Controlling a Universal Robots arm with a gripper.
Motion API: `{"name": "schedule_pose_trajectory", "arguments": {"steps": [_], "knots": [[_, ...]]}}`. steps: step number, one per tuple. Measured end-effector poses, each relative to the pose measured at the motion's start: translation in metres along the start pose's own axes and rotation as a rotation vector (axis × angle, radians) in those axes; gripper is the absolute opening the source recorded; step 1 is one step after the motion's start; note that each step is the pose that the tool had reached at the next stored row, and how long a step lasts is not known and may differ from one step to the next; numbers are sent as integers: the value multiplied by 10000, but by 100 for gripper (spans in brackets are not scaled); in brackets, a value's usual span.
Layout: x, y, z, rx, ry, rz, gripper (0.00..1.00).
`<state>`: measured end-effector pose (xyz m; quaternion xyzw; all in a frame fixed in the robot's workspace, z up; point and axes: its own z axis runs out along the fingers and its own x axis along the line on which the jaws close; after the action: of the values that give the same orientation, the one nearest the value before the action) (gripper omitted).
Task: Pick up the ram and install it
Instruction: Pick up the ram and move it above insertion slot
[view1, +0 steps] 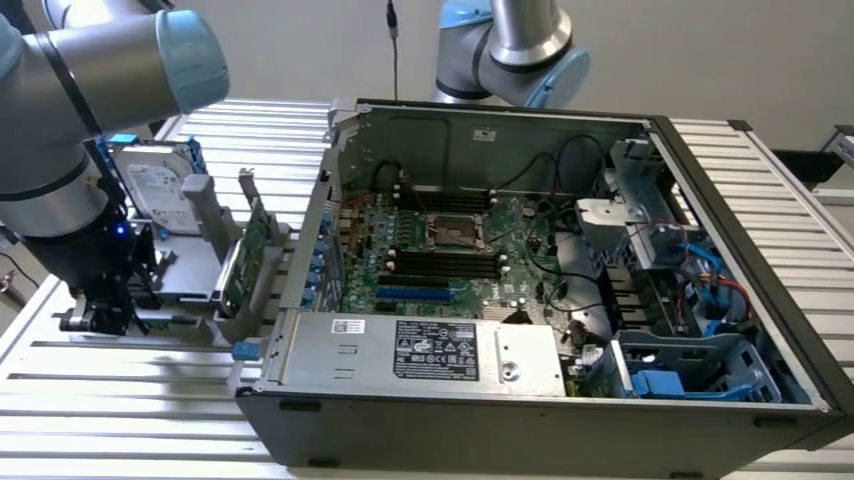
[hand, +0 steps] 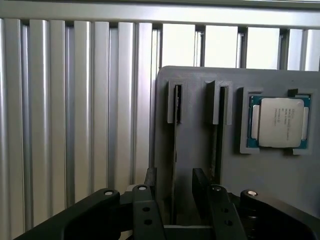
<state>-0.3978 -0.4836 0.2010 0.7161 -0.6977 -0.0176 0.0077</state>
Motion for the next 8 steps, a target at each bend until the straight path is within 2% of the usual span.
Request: {"name": "schedule_pose_trajectory", "arguments": {"steps": [6, 7, 8], "knots": [[4, -5, 5, -2, 5, -217, 42], [5, -6, 6, -1, 0, -222, 40], [6, -7, 6, 0, -4, -222, 33]]}}
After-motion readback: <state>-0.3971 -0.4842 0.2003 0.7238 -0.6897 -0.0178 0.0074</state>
